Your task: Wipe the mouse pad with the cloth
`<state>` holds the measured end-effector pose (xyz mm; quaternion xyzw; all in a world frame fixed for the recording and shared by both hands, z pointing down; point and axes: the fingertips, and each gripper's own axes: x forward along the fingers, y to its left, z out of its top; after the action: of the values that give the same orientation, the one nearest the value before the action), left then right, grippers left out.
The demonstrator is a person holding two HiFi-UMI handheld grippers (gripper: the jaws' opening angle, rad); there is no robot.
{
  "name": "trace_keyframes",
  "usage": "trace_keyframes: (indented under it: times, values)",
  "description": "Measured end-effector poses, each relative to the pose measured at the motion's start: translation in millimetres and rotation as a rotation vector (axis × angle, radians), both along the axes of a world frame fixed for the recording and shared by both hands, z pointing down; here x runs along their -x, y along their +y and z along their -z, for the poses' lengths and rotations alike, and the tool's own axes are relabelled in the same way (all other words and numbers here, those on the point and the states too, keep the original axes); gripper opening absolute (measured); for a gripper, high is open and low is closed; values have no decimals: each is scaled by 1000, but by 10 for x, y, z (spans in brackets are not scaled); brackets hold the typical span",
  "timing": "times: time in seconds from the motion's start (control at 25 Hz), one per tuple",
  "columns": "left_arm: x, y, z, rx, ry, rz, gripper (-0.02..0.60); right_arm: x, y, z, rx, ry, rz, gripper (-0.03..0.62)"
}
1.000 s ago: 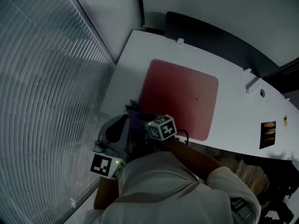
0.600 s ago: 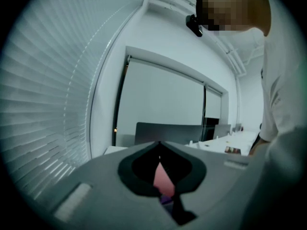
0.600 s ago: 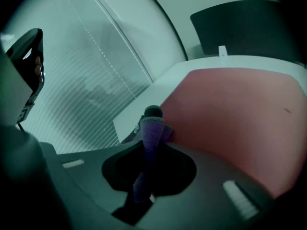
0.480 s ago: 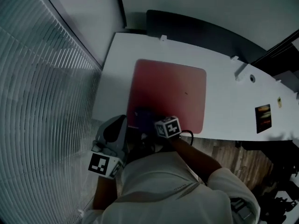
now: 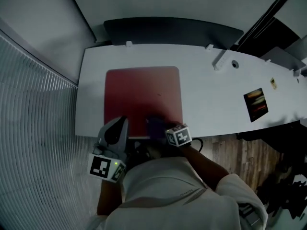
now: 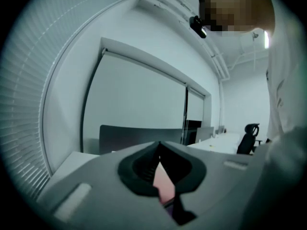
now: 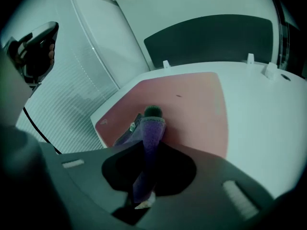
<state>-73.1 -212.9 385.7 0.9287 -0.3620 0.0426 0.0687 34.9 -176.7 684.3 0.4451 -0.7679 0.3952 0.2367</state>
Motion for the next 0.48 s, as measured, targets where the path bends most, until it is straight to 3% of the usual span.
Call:
trace_keyframes:
  times: [0.28,0.48]
  values:
    - [-792,220,8,-8,-3,-37,3,-1000,308,-56,11,26,-59,49]
    - [-1067,267,-7,-6,-2,-45,2,-1476,437,-8,12,28,-118,49]
